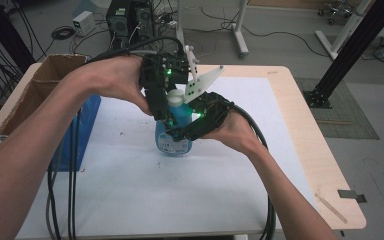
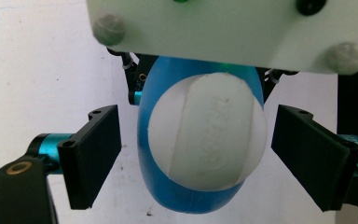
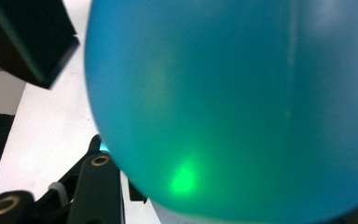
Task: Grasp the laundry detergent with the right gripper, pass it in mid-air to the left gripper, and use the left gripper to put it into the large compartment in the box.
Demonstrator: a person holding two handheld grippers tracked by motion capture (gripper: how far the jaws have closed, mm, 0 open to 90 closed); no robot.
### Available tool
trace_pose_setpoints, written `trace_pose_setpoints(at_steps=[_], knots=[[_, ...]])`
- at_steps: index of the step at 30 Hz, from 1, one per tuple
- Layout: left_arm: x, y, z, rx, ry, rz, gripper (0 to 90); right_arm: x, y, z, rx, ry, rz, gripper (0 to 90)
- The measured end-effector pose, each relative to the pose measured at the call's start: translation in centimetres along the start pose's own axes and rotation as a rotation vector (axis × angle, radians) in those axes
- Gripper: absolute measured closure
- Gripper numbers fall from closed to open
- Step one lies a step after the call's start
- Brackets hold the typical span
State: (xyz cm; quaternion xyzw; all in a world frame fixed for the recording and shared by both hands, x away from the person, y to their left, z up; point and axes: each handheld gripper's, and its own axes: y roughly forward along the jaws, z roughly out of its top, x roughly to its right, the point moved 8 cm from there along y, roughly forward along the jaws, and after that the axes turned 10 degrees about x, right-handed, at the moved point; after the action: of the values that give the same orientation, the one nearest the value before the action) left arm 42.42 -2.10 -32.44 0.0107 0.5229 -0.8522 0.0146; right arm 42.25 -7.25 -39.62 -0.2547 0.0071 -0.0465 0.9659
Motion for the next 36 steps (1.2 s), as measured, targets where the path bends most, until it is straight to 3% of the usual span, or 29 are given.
trace_pose_setpoints(at_steps=[36], knots=[[0.34, 0.42, -0.31, -0.015, 0.003, -0.005, 33.3, -0.16, 0.13, -0.01, -0.008, -0.011, -0.001, 46.5]])
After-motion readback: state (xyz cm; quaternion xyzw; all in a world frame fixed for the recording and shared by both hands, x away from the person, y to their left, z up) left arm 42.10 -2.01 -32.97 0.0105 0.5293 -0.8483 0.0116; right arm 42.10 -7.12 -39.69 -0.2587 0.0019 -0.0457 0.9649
